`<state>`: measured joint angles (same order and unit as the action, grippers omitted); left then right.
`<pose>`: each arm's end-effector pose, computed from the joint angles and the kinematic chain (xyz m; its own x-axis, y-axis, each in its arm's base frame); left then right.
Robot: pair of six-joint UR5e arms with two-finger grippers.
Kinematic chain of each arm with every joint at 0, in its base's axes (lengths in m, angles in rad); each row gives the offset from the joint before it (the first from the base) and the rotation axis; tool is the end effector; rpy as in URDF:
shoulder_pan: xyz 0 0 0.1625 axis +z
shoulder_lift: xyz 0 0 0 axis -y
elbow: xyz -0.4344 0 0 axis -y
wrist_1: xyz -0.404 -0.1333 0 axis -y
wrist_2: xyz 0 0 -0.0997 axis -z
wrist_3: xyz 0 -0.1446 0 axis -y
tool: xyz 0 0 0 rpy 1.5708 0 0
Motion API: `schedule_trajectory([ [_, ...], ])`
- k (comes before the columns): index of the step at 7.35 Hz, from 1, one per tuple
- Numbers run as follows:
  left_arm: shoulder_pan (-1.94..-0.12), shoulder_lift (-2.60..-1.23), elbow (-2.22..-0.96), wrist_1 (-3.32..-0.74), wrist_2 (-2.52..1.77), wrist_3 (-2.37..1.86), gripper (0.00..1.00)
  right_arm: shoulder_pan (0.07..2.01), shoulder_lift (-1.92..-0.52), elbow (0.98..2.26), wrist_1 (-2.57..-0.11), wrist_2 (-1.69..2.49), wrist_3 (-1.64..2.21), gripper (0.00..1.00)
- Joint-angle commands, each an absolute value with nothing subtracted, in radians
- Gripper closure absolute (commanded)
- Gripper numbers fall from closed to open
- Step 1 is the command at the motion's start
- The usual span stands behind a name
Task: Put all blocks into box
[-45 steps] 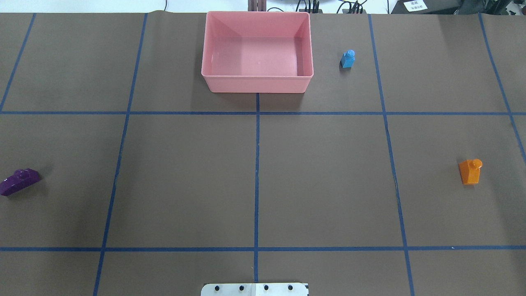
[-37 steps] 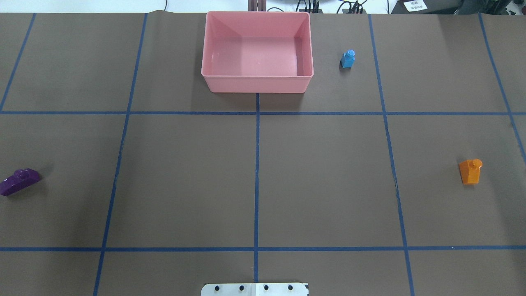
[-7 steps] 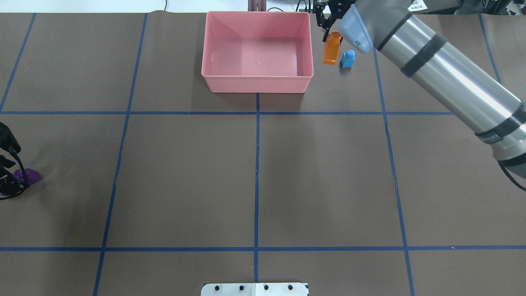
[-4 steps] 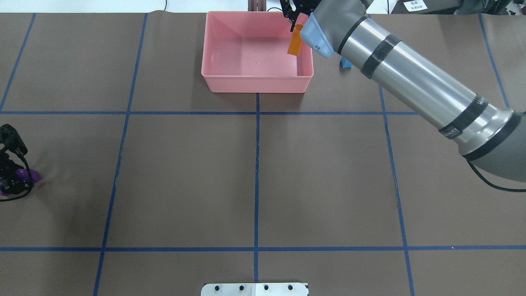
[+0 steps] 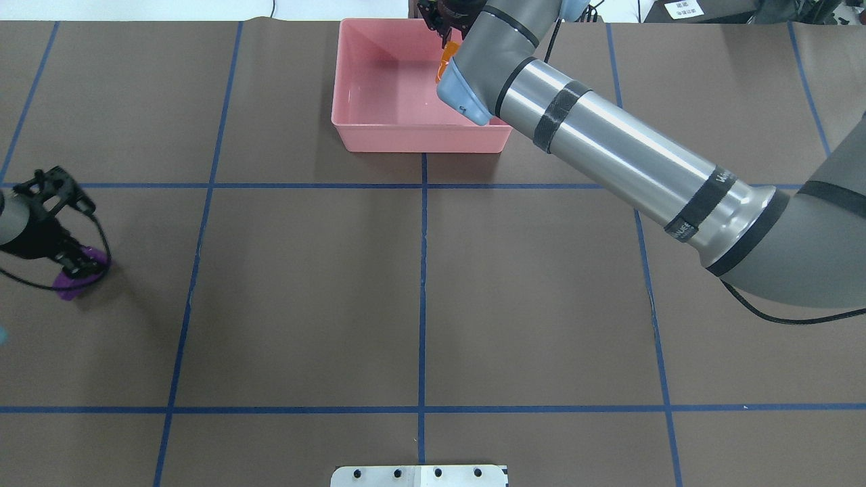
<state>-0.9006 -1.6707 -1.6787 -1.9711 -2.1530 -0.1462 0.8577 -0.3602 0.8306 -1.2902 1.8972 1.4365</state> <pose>0.3240 -0.4954 0.5535 0.5288 0.6631 -0.5297 -0.4374 0.7478 0.4995 -0.5446 -0.7625 0.1646 0.5507 0.4428 0.7076 -0.5041 0.8521 -0.1409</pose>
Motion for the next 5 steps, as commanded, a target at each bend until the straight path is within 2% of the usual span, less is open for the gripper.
schedule_trajectory([
  [1,-0.900,-2.039,-1.674,-1.577,-2.148,-0.230,1.00,0.838,-0.356,0.813,-1.275,1.807,1.447,0.01],
  [3,-0.910,-2.232,-1.611,-1.531,-2.146,-0.422,1.00,0.877,-0.373,0.830,-1.275,1.866,1.389,0.00],
  [4,-0.910,-2.387,-1.472,-1.551,-2.146,-0.533,1.00,0.917,-0.450,0.915,-1.284,1.953,1.331,0.00],
  [5,-0.910,-2.543,-1.283,-1.633,-2.146,-0.616,1.00,0.978,-0.598,1.072,-1.279,2.009,1.324,0.00],
])
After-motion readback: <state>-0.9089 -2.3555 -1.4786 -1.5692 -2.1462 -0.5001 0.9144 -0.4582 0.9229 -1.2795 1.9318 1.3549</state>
